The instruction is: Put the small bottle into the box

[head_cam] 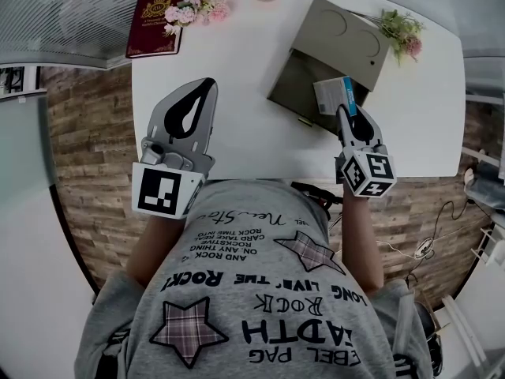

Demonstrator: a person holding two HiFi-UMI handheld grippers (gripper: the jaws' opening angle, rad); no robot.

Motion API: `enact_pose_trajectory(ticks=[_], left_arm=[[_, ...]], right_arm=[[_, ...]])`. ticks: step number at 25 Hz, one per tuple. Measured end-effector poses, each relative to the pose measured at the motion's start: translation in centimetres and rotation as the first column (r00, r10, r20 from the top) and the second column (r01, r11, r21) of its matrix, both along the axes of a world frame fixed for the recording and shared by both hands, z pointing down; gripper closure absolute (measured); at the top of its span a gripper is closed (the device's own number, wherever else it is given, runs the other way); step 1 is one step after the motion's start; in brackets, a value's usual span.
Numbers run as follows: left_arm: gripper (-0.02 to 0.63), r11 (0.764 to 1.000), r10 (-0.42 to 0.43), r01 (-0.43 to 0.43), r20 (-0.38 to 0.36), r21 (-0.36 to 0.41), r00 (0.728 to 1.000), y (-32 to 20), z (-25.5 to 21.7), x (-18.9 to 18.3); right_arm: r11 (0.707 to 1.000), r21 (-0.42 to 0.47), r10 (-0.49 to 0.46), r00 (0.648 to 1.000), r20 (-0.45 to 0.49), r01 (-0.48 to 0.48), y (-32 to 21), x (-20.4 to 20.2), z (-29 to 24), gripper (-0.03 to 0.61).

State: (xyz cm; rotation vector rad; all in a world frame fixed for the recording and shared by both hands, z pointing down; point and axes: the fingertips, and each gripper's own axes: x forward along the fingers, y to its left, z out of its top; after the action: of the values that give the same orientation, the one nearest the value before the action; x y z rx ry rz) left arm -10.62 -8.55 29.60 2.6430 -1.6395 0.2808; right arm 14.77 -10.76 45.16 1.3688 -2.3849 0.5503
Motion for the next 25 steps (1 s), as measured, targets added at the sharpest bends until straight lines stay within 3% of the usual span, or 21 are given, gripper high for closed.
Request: enact_pose_trajectory(ticks=[15,25], left_arm=[[0.604,1.000,-0.001,0.001,-0.002,-0.001,1.000,-0.2,0.0,0.3],[0.603,1.000,-0.005,0.005,-0.003,-0.002,1.000,-0.3,0.0,0.3]], right_arm=[[0.997,0.061,-0.036,0.990,-0.140,0.045,-0.9,0.5,-1.0,0.468],[0.998,0.057,-0.022,0.992,-0.123,0.029,-1.2,1.2,-1.0,0.457]])
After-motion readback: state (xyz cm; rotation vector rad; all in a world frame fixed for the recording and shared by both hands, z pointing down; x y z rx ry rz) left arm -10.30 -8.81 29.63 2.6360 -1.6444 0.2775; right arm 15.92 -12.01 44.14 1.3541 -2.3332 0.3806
